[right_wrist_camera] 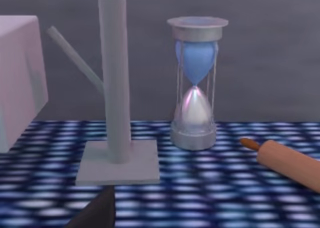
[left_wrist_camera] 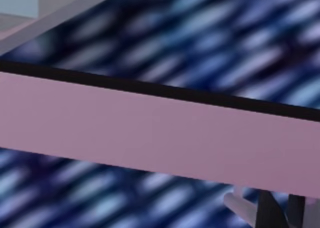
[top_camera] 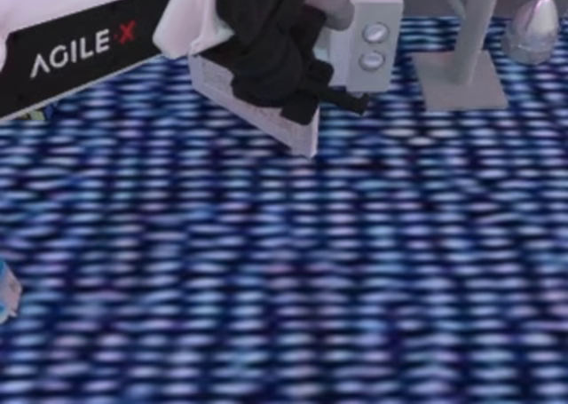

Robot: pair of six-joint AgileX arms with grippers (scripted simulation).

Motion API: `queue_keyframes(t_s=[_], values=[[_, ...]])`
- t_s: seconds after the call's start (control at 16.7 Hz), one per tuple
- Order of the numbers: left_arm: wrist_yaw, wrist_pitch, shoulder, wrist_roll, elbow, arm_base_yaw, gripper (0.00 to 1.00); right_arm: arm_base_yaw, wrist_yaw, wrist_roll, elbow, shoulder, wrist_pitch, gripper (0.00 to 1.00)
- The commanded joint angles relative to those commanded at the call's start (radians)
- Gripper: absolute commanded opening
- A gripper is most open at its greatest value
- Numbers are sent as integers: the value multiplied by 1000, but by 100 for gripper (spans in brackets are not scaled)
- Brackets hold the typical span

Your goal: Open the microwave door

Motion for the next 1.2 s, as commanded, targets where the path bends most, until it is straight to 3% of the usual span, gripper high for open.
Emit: queue_keyframes(t_s=[0.18,1.2], values=[[28,16,-31,52,-45,15,0,0,0,0,0,0,0,100],[29,16,-32,53,-46,15,0,0,0,0,0,0,0,100]])
